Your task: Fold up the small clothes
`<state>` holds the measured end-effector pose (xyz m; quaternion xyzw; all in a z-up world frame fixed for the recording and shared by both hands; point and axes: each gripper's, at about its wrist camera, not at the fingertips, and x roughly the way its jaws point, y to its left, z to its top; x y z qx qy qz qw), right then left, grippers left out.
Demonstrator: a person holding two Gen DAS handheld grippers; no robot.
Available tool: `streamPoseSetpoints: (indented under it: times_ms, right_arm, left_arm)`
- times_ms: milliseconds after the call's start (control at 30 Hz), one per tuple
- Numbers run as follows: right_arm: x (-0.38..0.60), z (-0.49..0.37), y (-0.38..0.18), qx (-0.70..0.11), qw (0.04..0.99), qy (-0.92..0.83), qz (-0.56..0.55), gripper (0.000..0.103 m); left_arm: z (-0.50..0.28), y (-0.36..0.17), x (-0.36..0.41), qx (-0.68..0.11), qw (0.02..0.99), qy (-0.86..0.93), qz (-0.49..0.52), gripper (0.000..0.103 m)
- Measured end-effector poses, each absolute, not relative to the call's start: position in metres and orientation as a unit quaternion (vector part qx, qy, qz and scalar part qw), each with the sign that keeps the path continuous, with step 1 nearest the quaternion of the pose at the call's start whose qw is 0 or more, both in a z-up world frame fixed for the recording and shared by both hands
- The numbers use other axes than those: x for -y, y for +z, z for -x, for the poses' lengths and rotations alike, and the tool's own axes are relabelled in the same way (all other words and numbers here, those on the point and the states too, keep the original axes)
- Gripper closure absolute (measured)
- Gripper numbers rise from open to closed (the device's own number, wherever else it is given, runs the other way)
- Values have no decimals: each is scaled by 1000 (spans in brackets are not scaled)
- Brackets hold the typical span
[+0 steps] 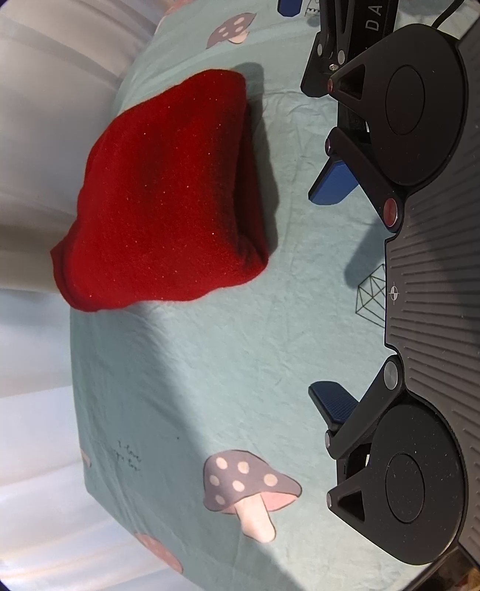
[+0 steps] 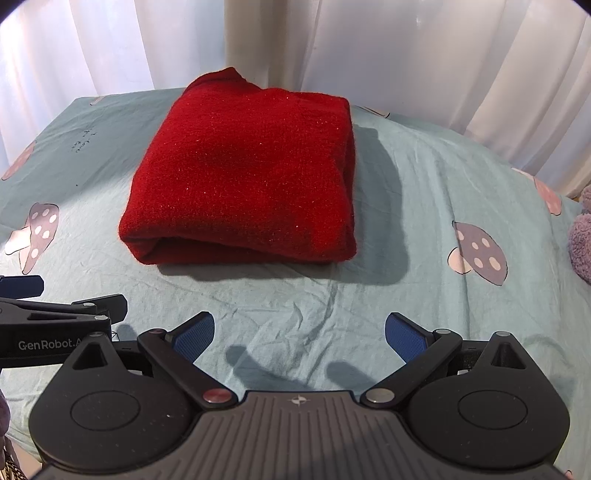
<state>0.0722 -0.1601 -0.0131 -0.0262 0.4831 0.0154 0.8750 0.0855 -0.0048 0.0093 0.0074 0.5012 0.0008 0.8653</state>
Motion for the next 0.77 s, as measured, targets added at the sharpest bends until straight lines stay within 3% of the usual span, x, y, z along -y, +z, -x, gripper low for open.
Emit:
streamPoseSetpoints:
  times_ms: [767]
  right_arm:
    - [160, -75, -15, -479, 877, 22, 28, 4]
  left_arm:
    - [-86, 4, 4, -501, 865, 1, -22, 0]
